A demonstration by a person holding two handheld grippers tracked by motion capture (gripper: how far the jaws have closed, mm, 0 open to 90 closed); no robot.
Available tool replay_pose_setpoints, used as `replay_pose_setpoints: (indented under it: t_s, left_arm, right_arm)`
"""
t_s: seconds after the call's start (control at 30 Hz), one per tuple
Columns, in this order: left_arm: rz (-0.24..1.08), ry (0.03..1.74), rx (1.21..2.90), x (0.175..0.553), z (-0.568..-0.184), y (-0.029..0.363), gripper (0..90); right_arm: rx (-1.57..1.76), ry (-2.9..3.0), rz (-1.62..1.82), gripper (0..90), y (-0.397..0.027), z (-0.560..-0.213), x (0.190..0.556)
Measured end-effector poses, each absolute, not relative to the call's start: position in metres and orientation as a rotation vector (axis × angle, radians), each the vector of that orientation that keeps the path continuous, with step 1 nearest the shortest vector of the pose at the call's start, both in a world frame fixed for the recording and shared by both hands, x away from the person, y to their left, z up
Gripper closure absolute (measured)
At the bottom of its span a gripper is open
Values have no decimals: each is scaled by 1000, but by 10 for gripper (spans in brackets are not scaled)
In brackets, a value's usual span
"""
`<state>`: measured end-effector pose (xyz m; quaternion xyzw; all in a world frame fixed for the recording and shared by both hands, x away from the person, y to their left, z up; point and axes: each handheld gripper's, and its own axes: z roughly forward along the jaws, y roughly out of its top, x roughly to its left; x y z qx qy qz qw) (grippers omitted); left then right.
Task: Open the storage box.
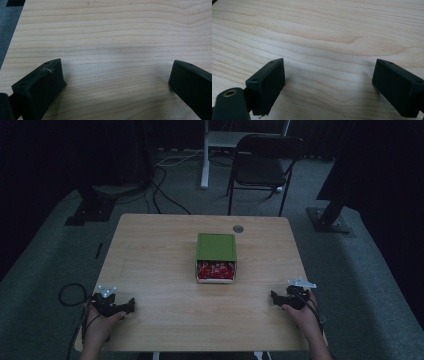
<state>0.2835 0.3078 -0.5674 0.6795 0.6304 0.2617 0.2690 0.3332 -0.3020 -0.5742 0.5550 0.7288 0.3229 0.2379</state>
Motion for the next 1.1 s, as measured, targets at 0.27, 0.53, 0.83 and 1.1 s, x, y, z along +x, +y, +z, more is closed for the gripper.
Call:
replay_pose_setpoints:
  t_s: [0.27,0.53,0.83,1.1]
  left_arm:
    - [702,1692,1837,283,-567,307,6]
    - [717,1597,1925,285,-565,299,6]
    - [711,1537,1966,288,-561,288,6]
    - [698,1478,2009,292,-559,273,6]
  right_arm:
    - [1522,1996,885,107,-302,-574,333]
    - [1522,1997,885,106,-302,-574,333]
    - [1522,1997,885,106,-302,-574,333]
    - [1520,1998,886,106,-302,-574,334]
